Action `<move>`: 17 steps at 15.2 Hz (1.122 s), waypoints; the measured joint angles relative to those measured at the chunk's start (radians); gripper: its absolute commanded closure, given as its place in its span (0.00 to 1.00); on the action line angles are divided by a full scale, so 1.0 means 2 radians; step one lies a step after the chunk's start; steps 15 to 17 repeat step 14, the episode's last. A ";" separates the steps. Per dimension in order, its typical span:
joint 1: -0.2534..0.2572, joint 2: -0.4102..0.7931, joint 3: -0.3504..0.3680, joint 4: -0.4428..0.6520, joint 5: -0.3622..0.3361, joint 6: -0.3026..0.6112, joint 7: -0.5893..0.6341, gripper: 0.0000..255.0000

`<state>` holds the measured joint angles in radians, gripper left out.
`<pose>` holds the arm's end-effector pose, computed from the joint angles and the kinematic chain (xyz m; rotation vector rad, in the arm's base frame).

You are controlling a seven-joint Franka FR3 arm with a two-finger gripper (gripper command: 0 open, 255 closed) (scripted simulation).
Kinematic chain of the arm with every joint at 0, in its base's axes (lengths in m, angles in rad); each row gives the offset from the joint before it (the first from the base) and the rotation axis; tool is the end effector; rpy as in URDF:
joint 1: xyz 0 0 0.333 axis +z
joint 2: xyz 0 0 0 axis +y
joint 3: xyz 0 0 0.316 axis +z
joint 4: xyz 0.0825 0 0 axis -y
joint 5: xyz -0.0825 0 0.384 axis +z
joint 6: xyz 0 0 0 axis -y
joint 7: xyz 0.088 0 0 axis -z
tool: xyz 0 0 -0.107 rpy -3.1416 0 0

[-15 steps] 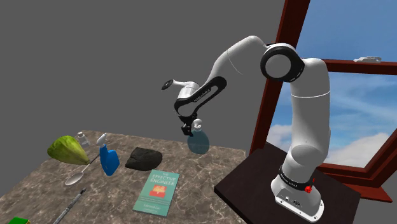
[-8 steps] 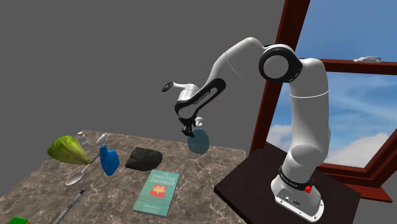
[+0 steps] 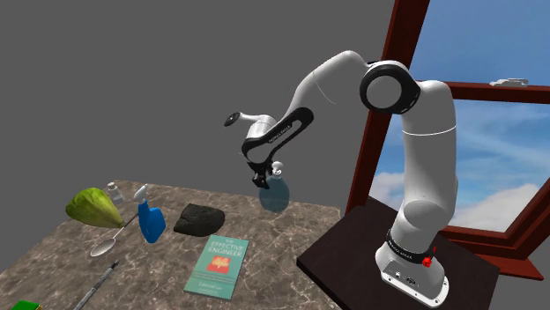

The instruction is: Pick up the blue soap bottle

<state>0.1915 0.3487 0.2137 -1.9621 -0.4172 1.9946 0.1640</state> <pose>0.5430 0.2020 0.2812 2.7015 0.6488 -0.2912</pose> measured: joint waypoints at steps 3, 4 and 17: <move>0.000 -0.010 0.002 0.004 0.004 -0.013 -0.005 1.00; 0.000 -0.013 0.002 0.007 0.007 -0.019 -0.008 1.00; -0.002 -0.047 0.006 0.027 0.021 -0.068 -0.030 1.00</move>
